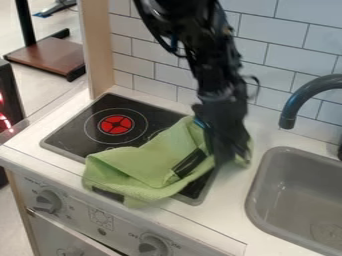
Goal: Fold the cloth from right to left
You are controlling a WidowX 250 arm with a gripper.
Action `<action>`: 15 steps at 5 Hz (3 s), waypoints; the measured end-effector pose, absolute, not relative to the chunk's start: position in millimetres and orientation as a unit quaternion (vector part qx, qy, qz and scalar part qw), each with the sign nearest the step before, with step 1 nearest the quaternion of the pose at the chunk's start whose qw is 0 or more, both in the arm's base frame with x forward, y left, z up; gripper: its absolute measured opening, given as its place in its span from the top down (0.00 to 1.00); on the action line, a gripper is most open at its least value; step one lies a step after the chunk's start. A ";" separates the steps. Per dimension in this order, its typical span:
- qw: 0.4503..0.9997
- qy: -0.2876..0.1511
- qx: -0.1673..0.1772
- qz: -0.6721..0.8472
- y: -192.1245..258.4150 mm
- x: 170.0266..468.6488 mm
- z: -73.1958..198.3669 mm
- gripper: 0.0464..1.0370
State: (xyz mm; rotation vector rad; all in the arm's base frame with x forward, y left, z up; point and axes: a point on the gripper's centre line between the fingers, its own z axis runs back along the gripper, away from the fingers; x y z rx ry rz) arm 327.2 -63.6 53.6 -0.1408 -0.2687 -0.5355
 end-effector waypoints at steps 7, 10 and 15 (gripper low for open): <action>0.989 -0.054 -0.011 -0.139 79.0 351.1 -7.5 0.98; 0.989 -0.053 -0.037 -0.134 71.0 349.5 -5.3 0.53; 0.973 -0.129 -0.074 -0.179 66.9 350.7 96.8 0.04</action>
